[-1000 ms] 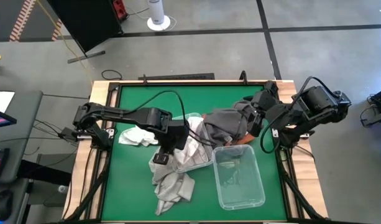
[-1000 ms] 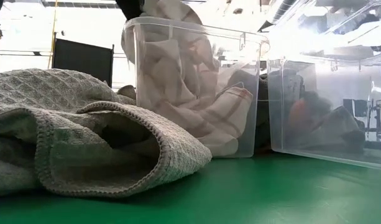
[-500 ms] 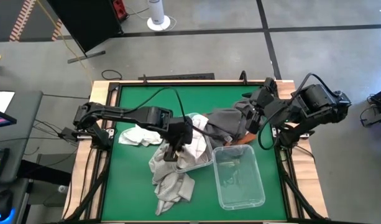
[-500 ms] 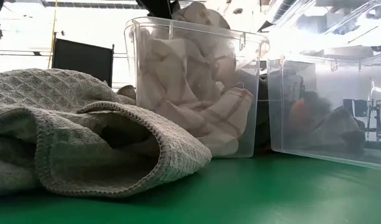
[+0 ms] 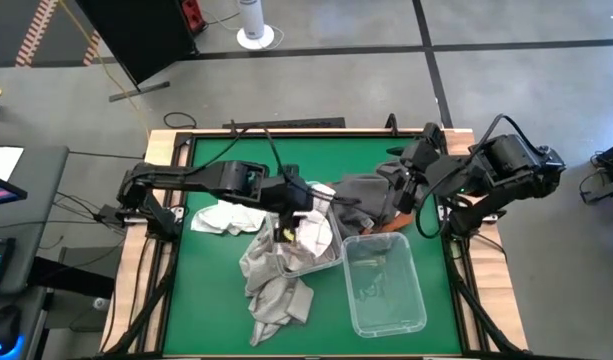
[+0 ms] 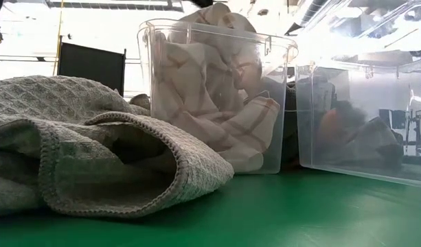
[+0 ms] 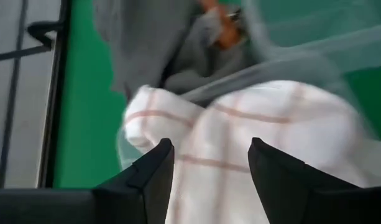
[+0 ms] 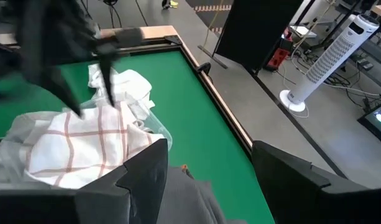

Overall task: Sort microfiber towel by color & place in baskets
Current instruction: Put the white patterned microfiber towel into the left transparent bin

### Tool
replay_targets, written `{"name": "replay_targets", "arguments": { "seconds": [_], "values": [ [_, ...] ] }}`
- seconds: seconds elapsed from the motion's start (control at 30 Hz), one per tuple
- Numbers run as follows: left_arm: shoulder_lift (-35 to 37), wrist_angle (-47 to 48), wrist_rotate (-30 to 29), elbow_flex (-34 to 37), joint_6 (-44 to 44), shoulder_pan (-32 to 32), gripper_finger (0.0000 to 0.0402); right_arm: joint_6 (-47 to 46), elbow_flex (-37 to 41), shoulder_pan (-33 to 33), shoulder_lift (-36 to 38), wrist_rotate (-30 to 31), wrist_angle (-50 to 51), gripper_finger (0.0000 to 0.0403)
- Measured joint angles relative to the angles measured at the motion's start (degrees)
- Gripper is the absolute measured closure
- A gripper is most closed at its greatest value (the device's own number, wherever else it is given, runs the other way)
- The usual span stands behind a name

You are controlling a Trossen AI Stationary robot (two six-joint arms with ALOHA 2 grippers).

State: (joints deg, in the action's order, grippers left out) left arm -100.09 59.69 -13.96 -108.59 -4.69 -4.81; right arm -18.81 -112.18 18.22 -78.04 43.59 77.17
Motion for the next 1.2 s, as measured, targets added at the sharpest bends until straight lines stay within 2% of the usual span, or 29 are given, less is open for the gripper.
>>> {"name": "replay_targets", "arguments": {
  "seconds": [0.2,0.27,0.5,0.67,0.9,1.03,1.2],
  "values": [
    [-0.4,-14.1,-0.1,11.2,0.0,5.3,0.0213,0.1,0.0,0.0,0.0,0.0,0.1,0.0140],
    [-0.4,-14.5,0.6,14.0,0.2,6.6,0.0214,0.3,0.0,0.1,0.0,0.0,0.1,0.0140],
    [-0.4,-15.3,12.3,22.4,3.2,7.4,0.0214,1.3,0.0,0.1,0.0,-0.1,0.4,0.0140],
    [-0.3,-17.4,18.6,26.4,0.0,5.8,0.0214,1.3,0.0,0.1,0.0,-0.1,0.3,0.0140],
    [-0.3,-18.4,19.6,29.0,-2.7,5.4,0.0214,0.9,0.0,0.1,0.0,-0.1,0.1,0.0140],
    [-0.3,-19.4,19.4,29.9,-0.7,5.7,0.0214,0.9,0.0,0.0,0.0,-0.1,0.2,0.0140],
    [0.3,-13.8,19.2,23.3,3.1,5.6,0.0214,1.2,0.0,0.0,0.0,-0.1,0.2,0.0140]
  ]
}}
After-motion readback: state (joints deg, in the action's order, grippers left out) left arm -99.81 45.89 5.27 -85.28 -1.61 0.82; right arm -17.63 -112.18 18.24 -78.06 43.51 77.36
